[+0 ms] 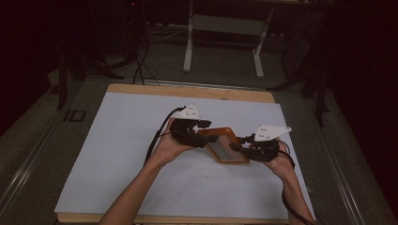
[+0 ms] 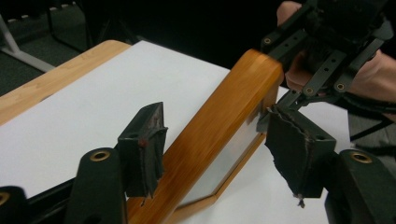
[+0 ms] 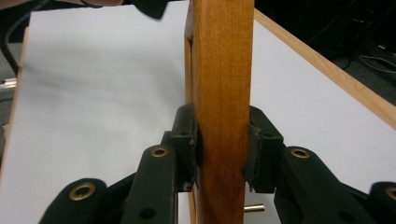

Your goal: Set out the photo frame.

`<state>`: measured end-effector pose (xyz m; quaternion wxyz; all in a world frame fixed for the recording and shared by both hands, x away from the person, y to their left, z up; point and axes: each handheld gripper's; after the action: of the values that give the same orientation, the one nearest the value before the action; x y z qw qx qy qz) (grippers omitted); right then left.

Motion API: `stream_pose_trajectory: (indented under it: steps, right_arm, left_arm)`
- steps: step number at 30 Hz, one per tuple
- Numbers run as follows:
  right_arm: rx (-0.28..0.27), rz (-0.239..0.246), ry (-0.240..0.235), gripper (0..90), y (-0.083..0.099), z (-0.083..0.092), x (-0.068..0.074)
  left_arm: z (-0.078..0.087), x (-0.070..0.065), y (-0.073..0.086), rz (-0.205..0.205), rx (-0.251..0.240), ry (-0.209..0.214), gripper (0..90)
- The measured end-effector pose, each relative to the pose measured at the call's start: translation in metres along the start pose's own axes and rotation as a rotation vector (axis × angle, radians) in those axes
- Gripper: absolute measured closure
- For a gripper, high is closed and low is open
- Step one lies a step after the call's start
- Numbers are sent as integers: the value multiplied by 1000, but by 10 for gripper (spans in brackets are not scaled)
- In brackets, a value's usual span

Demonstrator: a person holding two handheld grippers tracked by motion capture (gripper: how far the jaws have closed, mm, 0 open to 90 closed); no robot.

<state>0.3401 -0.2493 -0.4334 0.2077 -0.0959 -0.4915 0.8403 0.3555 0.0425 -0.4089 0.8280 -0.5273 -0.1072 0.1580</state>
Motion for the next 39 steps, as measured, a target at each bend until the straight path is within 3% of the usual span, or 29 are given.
stream_pose_trajectory:
  steps: [5,8,13,17,23,29,32,34,39]
  right_arm:
    - [-2,-10,-3,689,6,6,-1]
    - [-5,-12,-5,689,9,9,-1]
    - [-16,-22,-5,689,15,13,-2]
    - [-29,-33,-2,689,20,16,-2]
    - [-51,-63,8,688,30,22,-4]
    - [-98,-122,12,688,48,29,-10]
    - [-72,-128,48,682,50,33,-11]
    - [-57,-145,82,679,52,34,-12]
    - [-43,-225,125,639,61,35,-17]
  left_arm:
    - [3,10,18,55,-45,-6,318]
    - [0,12,30,67,-86,15,287]
    - [-15,10,43,71,-82,56,259]
    - [-30,6,49,69,-72,87,312]
    - [-47,5,54,83,-68,88,452]
    - [-72,2,56,59,15,84,480]
    - [-80,-1,56,61,19,99,534]
    - [-83,-4,55,57,13,89,567]
    - [-83,-8,49,26,37,59,616]
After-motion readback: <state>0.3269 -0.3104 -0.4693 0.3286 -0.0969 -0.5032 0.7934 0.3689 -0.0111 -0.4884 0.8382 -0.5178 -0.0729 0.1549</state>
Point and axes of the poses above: each handheld gripper's, and its own axes: z roughly backward along the jaws, y roughly out of its underside, x roughly to its left, and after that the axes turned 8 degrees about -z, right-handed
